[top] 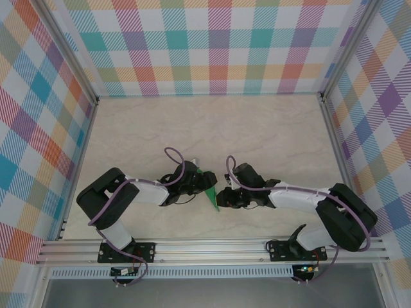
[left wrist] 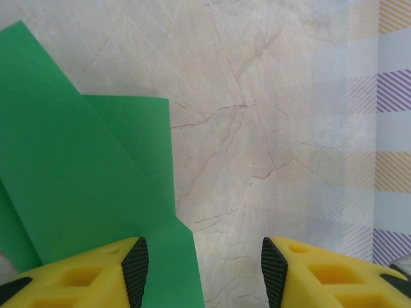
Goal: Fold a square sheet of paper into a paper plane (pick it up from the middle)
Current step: Fold the wing for the fifth time at the center of the table.
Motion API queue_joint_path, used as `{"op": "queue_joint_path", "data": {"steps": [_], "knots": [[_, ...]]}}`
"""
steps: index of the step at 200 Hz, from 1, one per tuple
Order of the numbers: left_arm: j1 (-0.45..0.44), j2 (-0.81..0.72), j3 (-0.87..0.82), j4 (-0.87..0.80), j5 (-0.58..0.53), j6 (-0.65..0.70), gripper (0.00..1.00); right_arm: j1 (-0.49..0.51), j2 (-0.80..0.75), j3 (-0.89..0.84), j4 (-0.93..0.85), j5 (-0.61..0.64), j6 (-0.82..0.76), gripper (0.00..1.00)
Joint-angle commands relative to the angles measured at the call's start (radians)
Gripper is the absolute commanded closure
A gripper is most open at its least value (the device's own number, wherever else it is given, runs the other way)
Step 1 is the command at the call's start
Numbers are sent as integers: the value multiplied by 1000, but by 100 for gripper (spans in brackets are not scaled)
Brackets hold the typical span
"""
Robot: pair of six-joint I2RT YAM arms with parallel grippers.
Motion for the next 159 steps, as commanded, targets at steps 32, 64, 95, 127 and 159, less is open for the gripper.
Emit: {"op": "queue_joint_path", "data": {"steps": [32, 64, 95, 127, 159], "knots": [[-14, 8, -1, -76, -21, 17, 48, 19, 78, 39, 20, -5, -21, 76], [-14, 5, -1, -75, -22, 16, 48, 27, 98, 49, 21, -2, -22, 79], [-13, 3, 0, -79, -18, 17, 48, 35, 100, 56, 20, 7, -21, 78], [-13, 0, 2, -87, -19, 18, 48, 50, 97, 76, -14, 43, -30, 76], [-13, 0, 2, -89, -19, 17, 48, 65, 115, 93, -43, 72, -36, 76]]}}
